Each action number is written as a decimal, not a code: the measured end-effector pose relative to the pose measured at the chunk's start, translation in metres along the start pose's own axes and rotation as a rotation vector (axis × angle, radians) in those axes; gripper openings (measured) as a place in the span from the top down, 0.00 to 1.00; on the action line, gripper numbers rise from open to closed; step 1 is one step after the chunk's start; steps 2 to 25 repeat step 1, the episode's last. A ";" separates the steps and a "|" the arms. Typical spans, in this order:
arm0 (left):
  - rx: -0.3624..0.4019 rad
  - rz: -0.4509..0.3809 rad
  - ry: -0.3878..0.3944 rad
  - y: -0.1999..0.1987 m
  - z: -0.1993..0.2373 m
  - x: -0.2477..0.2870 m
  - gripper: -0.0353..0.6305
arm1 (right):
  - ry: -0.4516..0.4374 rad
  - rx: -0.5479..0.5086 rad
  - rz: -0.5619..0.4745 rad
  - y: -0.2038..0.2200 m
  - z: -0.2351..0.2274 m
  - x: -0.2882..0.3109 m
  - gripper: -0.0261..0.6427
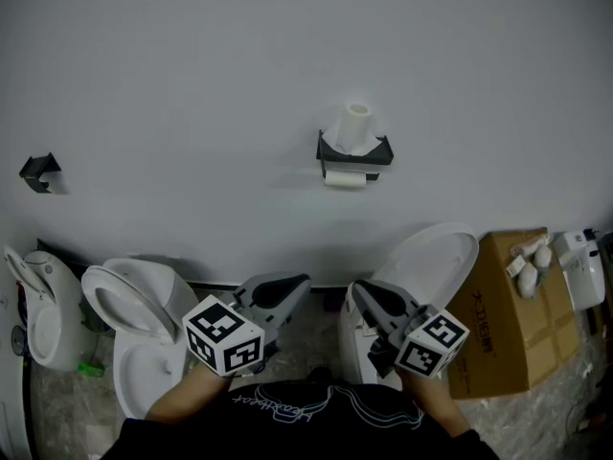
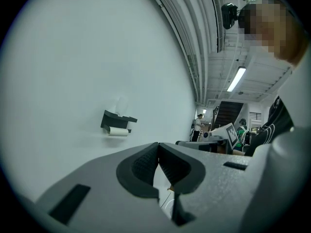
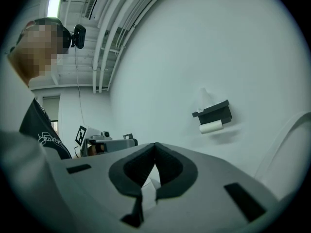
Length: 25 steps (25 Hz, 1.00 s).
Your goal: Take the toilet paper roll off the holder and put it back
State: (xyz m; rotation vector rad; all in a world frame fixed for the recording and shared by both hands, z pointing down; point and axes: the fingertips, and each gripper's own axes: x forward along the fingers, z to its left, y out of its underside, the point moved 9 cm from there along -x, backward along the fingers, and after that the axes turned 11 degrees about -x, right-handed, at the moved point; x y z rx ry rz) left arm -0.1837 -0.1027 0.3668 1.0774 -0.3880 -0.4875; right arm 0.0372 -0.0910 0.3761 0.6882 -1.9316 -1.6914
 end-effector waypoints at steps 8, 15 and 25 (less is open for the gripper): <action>-0.003 -0.001 0.001 0.000 0.001 -0.001 0.94 | 0.001 0.001 -0.001 0.001 0.000 0.001 0.96; -0.003 -0.001 0.001 0.000 0.001 -0.001 0.94 | 0.001 0.001 -0.001 0.001 0.000 0.001 0.96; -0.003 -0.001 0.001 0.000 0.001 -0.001 0.94 | 0.001 0.001 -0.001 0.001 0.000 0.001 0.96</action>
